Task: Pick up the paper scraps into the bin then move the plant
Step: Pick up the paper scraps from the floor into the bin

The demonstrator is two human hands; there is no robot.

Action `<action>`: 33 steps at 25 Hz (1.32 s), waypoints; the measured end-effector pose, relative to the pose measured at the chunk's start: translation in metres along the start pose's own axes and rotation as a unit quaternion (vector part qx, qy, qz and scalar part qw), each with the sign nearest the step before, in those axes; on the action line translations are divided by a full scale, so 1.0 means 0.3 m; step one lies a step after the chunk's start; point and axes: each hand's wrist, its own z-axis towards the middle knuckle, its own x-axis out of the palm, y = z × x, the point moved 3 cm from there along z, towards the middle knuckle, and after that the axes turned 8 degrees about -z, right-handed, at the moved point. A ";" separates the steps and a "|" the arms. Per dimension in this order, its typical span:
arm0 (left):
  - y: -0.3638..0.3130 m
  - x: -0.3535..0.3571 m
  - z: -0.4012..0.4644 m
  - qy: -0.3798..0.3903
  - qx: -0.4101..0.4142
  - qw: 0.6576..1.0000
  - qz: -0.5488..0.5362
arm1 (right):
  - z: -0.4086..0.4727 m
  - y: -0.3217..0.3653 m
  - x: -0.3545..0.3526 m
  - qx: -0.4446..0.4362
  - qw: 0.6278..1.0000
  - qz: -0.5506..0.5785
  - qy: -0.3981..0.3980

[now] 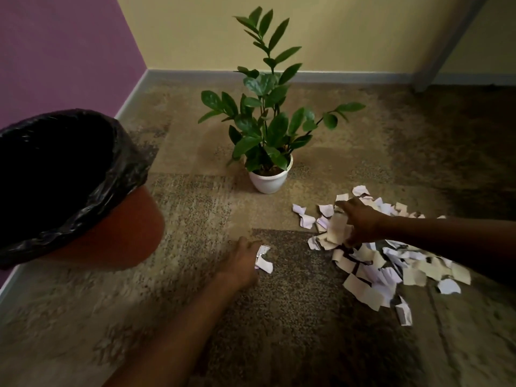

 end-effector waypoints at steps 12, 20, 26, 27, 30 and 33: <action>-0.096 0.051 0.208 -0.094 0.008 0.988 -0.121 | 0.196 0.145 0.073 -0.023 1.000 -0.014 0.003; -0.211 0.072 0.287 -0.065 0.043 0.990 -0.119 | 0.174 0.232 0.117 -0.102 0.993 0.017 -0.064; -0.215 0.141 0.222 -0.083 0.014 0.985 -0.152 | 0.095 0.289 0.106 -0.122 0.984 0.111 -0.072; -0.217 0.138 0.212 -0.090 0.009 0.982 -0.166 | 0.082 0.298 0.103 -0.110 0.982 0.133 -0.070; -0.215 0.084 0.179 -0.128 0.013 0.976 -0.177 | 0.042 0.326 0.087 -0.085 0.977 0.187 -0.055; -0.189 -0.014 0.126 -0.156 0.014 0.972 -0.177 | 0.005 0.380 0.019 -0.083 0.969 0.222 -0.068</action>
